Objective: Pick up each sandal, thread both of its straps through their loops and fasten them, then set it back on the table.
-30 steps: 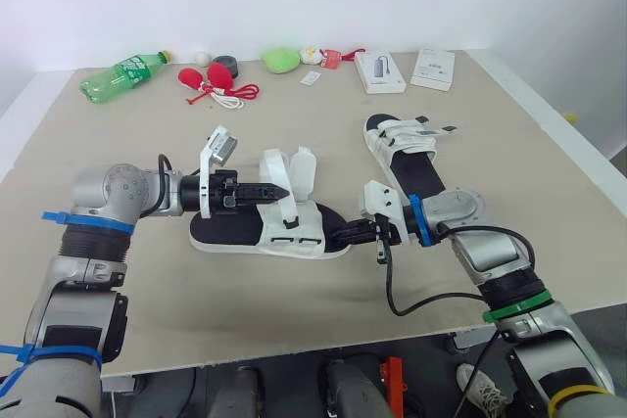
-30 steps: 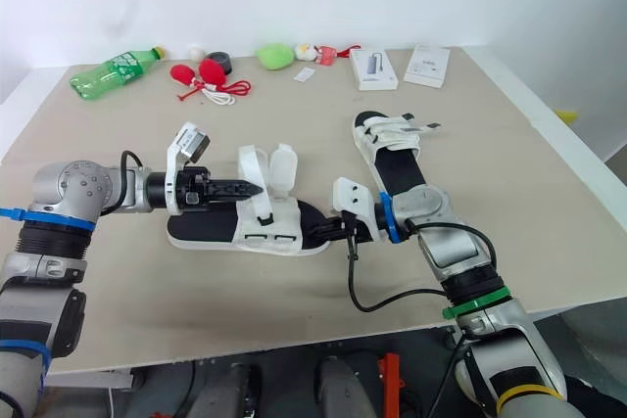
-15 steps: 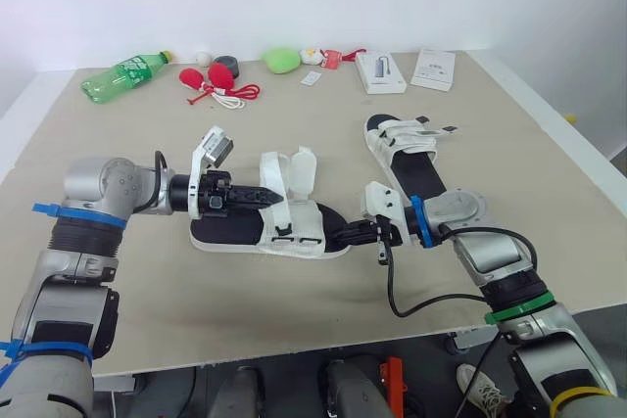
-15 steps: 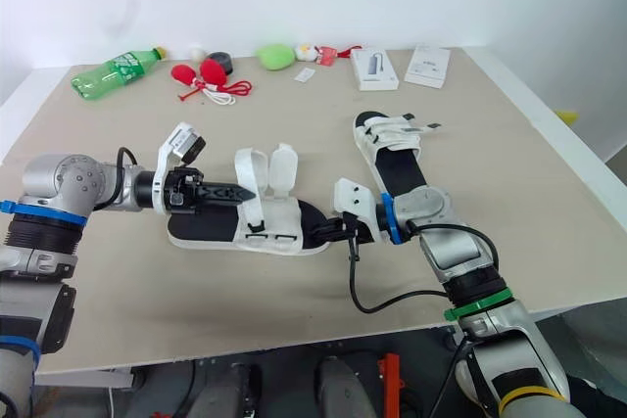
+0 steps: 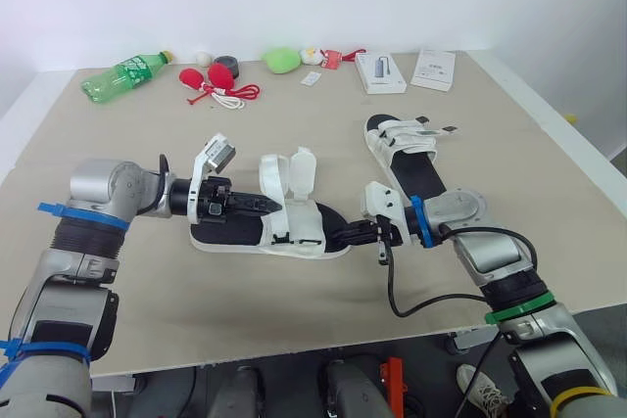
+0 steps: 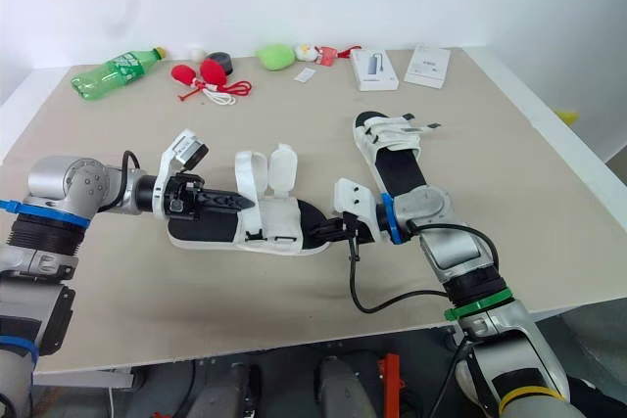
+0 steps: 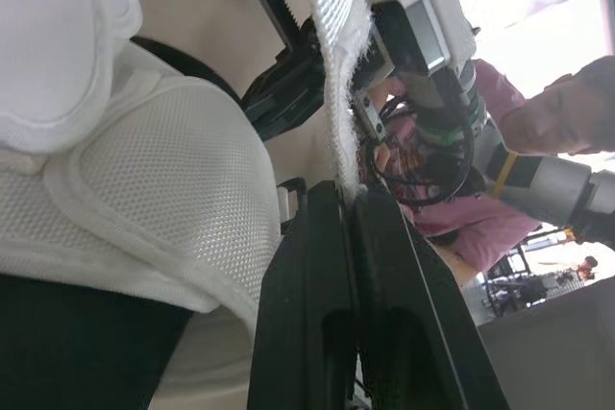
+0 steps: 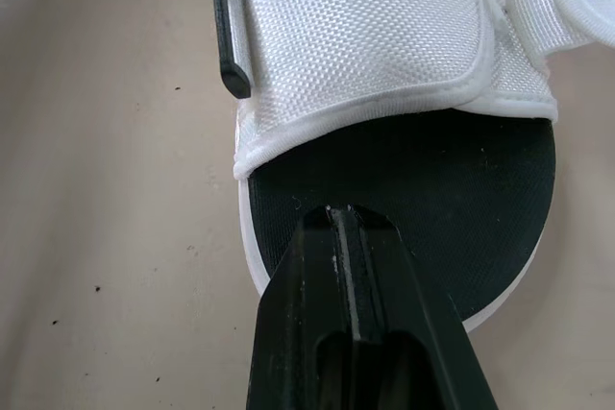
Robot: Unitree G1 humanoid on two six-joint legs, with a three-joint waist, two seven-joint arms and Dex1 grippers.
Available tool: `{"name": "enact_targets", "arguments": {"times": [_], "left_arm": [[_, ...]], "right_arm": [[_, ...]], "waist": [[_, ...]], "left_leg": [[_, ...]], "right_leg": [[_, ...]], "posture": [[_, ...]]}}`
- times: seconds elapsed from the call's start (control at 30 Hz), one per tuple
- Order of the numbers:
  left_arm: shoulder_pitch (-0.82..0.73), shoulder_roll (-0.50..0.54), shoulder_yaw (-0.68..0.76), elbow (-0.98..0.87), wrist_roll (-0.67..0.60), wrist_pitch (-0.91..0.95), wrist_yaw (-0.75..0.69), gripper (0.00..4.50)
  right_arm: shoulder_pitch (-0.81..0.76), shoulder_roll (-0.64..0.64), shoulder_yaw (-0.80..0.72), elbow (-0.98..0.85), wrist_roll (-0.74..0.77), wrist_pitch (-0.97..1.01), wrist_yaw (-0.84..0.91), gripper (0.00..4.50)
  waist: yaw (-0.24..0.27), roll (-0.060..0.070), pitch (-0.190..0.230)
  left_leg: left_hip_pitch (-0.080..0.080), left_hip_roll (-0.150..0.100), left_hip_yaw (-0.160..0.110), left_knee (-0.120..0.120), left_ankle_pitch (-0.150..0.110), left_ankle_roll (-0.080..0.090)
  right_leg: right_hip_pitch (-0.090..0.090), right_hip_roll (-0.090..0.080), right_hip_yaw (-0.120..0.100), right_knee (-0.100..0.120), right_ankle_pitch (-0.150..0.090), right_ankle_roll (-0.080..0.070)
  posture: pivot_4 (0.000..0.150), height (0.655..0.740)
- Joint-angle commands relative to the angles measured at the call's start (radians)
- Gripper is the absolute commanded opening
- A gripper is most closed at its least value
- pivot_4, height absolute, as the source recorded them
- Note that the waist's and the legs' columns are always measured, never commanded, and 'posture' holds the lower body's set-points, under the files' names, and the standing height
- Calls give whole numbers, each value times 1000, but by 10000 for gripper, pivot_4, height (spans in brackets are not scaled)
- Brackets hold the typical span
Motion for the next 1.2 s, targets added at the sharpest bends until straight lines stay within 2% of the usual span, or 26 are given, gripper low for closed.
{"name": "enact_targets", "arguments": {"times": [0.03, 0.4, 0.67, 0.83, 0.93, 1.0, 1.2], "left_arm": [[-6, 14, -25, -19, 43, -57, -22, 712], [-21, -17, -71, -37, 122, -171, -76, 712], [25, 27, -99, -146, 117, -139, -121, 712], [55, 42, -89, -191, 105, -92, -95, 712], [72, 37, -58, -219, 102, -108, -68, 9197], [68, 31, -39, -226, 91, -108, -59, 17175], [8, -33, 59, -139, 70, -103, 21, 17175]], "right_arm": [[-14, -12, -6, -11, -1, -4, 1, 0], [-14, -14, -9, -9, -4, -4, -2, 0], [-14, -14, -10, -2, -7, -8, -2, 0], [-16, -11, -8, 6, -9, -14, -2, 0], [-20, -10, -6, 12, -10, -19, 1, 0], [-22, -9, -5, 18, -12, -24, 3, 0], [-29, -7, -4, 32, -16, -37, 6, 0]], "waist": [[0, 0, 0], [0, 0, 0], [0, 0, 0], [0, 0, 0], [0, 0, 0], [0, 0, 0], [1, 0, 0]], "left_leg": [[0, 0, 0, 0, 0, 0], [0, 0, 0, 0, 0, 0], [0, 0, 0, 1, 0, 0], [0, 0, 0, 1, 0, 0], [0, 0, 0, 1, 0, 0], [0, 0, 0, 2, 0, 0], [1, 0, -1, 5, 0, 0]], "right_leg": [[0, 0, 0, 0, 0, 0], [0, 0, 0, 1, 0, 0], [0, 0, 0, 1, 0, 0], [-1, 0, 0, 3, -1, 0], [-1, 0, 0, 4, -1, -1], [-1, 0, 0, 6, -2, -1], [-1, 0, 0, 10, -2, -1]], "posture": [[1500, 7400], [1500, 7400], [1500, 7400], [1500, 7400], [1500, 7400], [1500, 7400], [1500, 7400]]}}
